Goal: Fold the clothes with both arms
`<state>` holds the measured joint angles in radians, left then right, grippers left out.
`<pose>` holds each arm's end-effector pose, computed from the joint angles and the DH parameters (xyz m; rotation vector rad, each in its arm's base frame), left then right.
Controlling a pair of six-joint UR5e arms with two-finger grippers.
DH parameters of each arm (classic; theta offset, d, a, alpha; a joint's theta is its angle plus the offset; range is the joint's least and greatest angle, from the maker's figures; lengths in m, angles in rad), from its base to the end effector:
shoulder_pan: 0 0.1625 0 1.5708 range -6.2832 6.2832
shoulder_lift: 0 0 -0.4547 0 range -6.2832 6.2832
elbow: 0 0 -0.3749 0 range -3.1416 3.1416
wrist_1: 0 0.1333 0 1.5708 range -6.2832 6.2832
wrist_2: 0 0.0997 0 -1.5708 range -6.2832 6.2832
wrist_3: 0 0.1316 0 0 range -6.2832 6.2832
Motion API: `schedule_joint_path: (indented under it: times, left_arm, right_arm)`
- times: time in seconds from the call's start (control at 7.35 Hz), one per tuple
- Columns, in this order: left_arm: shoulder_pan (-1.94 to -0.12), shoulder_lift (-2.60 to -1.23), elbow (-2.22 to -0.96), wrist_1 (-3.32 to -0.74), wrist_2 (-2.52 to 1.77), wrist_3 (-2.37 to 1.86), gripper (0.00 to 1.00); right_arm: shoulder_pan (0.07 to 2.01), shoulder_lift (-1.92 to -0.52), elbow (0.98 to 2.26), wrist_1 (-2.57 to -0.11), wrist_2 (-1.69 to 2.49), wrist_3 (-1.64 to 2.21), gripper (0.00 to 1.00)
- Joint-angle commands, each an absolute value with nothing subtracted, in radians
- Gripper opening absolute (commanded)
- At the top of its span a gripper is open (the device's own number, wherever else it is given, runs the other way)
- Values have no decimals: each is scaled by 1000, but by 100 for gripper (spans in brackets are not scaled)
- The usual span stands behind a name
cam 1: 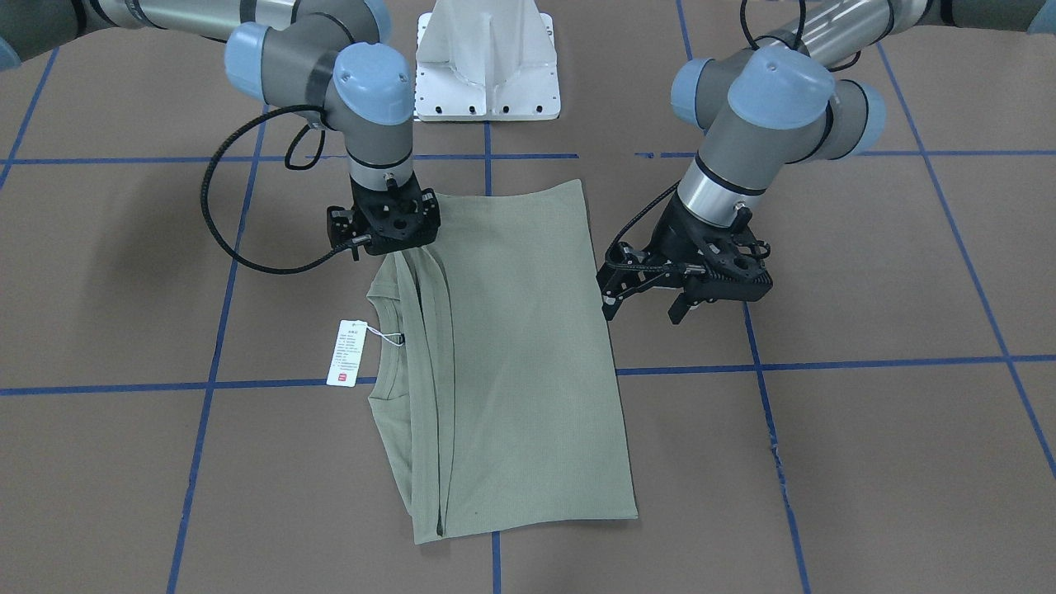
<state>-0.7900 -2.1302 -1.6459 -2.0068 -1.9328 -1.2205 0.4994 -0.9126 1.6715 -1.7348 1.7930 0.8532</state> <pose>0.4304 -0.5576 0.2972 0.2963 1.0673 -0.2002 -0.5687 -0.4290 0.3147 0.1623 -0.6112 -0.2770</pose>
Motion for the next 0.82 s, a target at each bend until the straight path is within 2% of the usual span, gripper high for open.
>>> schedule_joint_path:
  times: [0.0, 0.68]
  left_arm:
    - [-790, -2129, -1641, -2011, -1933, -1220, 100]
    - [-790, -2131, -1646, -2011, -1933, -1224, 100]
  right_arm:
    - [486, -905, 1657, -1736, 1811, 854, 100]
    - [466, -934, 1649, -1736, 1829, 854, 100]
